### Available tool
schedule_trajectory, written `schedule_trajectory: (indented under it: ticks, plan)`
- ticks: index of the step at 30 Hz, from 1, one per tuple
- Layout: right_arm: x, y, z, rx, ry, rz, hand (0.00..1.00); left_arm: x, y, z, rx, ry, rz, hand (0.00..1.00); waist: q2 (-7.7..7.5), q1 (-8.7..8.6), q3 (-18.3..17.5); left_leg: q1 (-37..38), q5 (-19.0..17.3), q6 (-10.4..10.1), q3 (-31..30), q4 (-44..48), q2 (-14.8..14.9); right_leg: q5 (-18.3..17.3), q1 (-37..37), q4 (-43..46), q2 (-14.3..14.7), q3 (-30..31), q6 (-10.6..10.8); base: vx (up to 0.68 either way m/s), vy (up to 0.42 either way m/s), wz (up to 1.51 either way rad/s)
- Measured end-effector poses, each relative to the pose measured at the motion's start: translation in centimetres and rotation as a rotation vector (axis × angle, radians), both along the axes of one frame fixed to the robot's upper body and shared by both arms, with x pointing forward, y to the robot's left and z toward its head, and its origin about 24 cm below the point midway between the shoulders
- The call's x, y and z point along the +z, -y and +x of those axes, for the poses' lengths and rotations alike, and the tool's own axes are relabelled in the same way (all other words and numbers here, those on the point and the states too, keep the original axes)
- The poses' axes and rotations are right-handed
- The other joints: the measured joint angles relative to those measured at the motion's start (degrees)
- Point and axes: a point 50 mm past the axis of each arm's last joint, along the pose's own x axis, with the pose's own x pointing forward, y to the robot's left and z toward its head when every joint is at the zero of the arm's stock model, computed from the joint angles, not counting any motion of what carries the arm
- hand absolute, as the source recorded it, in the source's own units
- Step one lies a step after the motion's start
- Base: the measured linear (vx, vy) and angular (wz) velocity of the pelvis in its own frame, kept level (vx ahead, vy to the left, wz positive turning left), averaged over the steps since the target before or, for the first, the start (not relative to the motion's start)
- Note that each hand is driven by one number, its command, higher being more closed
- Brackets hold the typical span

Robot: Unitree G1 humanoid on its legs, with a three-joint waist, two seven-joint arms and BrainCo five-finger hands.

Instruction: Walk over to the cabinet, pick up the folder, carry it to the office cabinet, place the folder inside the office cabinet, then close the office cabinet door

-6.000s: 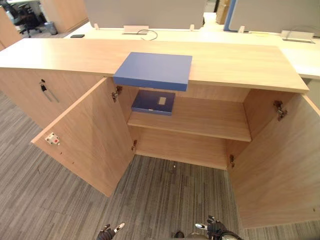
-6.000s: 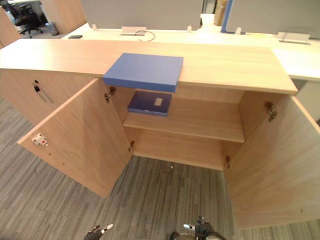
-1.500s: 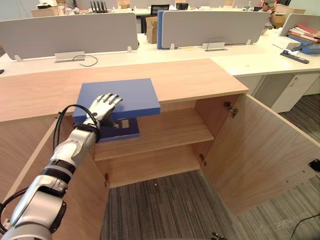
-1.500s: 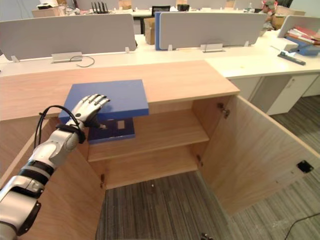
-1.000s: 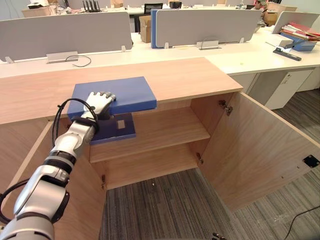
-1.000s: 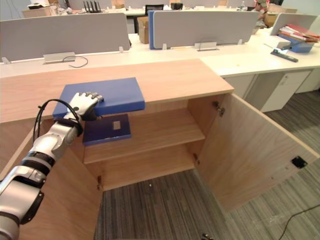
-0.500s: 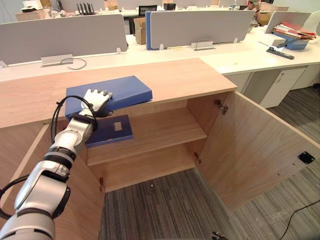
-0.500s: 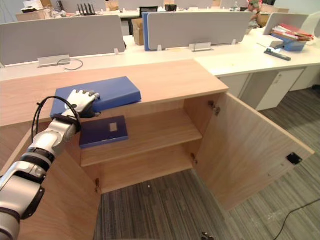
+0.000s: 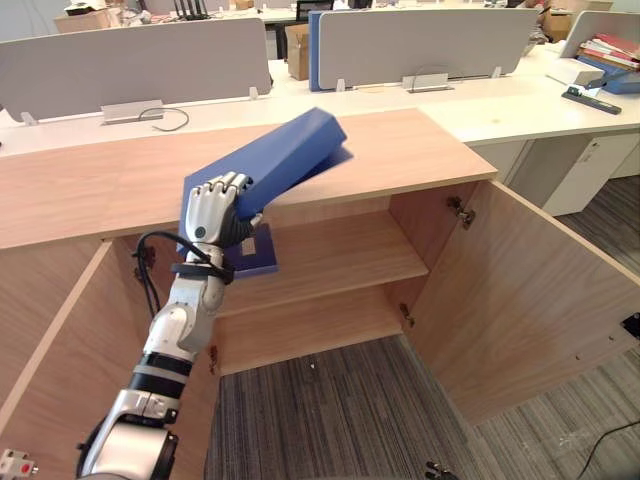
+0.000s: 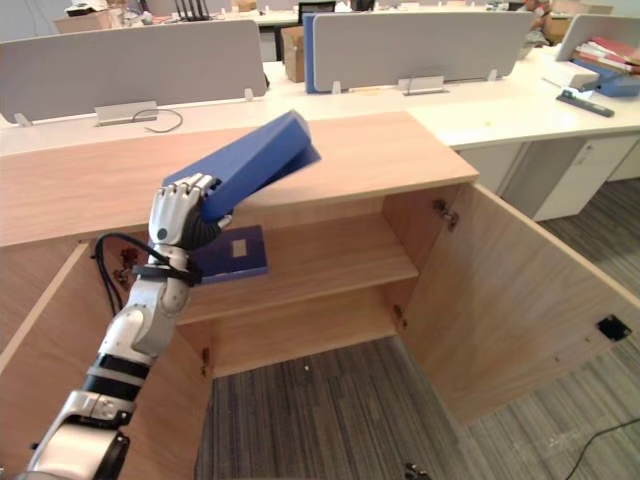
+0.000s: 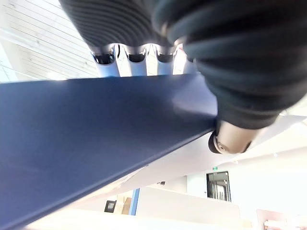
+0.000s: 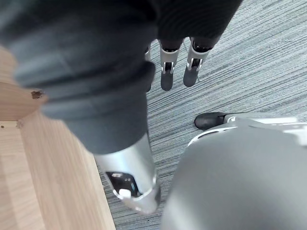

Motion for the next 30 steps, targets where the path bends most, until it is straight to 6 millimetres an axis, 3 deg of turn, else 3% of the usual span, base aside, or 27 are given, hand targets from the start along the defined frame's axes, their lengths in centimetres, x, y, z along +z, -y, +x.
schedule_trajectory:
  ticks: [8, 12, 17, 21, 24, 26, 27, 30]
  plan:
    - [0.0, 0.0, 0.0, 0.004, -0.001, -0.001, 0.00, 1.0, 0.1, -1.8, -0.016, 0.081, -0.087, 1.00, -0.01, 0.57, 0.0, -0.1, 0.0, 0.0, -0.3, 0.0, 0.0, 0.0, 0.1, 0.0, 0.0, -0.2, 0.0, 0.00, 0.000, 0.01]
    - [-0.1, 0.0, -0.4, 0.003, -0.020, 0.000, 0.00, 2.6, 0.7, -4.1, -0.063, 0.182, -0.237, 1.00, 0.03, 1.07, -0.5, -1.1, 0.1, 0.0, -0.5, 0.0, 0.0, 0.0, -1.0, 0.4, 0.0, 0.0, 0.1, 0.00, 0.000, 0.02]
    - [-0.1, 0.0, -0.4, -0.002, -0.019, 0.006, 0.00, 3.9, 1.5, -6.6, -0.395, 0.198, -0.660, 1.00, 0.35, 1.82, -0.8, -1.2, 0.5, 0.2, -0.6, 0.2, 0.2, -0.3, -1.5, 2.0, 0.0, 0.1, 0.3, -0.02, -0.001, 0.00]
    - [0.3, -0.1, 1.0, 0.080, 0.033, 0.004, 0.00, 3.3, 1.2, -7.2, -0.705, 0.103, -1.068, 1.00, 1.13, 1.80, -1.6, -2.1, 1.1, 0.5, -0.5, 0.0, 0.3, -0.8, -3.5, 3.8, -0.1, 0.5, 0.5, -0.11, 0.004, -0.03]
    - [1.6, -1.7, 4.5, 0.093, 0.209, 0.056, 0.00, 2.7, 0.8, -8.3, -0.892, 0.080, -1.318, 1.00, 1.18, 1.79, -1.8, -2.1, 1.4, 0.5, -0.3, 0.0, 0.5, -1.0, -3.9, 4.1, 0.1, 0.8, 0.4, -0.09, 0.004, -0.05]
    - [4.1, -3.1, 8.4, 0.066, 0.424, 0.120, 0.00, 2.2, 0.2, -9.1, -0.952, 0.077, -1.423, 1.00, 1.43, 1.84, -2.5, -3.1, 1.9, 0.6, -0.1, 0.0, 0.6, -0.8, -5.2, 4.3, 0.2, 1.0, 0.5, -0.08, 0.000, -0.04]
    - [5.0, -3.4, 9.4, 0.048, 0.487, 0.142, 0.00, 2.0, 0.0, -9.2, -0.957, 0.075, -1.445, 1.00, 1.43, 1.84, -2.6, -3.1, 1.9, 0.6, -0.1, 0.0, 0.6, -0.7, -5.2, 4.4, 0.3, 1.1, 0.6, -0.04, -0.003, -0.02]
    - [10.8, -4.2, 13.9, -0.026, 0.844, 0.267, 0.00, 0.7, -0.7, -10.0, -0.928, 0.061, -1.511, 1.00, 1.39, 1.89, -3.0, -3.0, 2.0, 0.6, -0.1, 0.1, 0.7, -0.5, -5.2, 4.6, 0.3, 1.1, 0.7, 0.00, 0.000, 0.00]
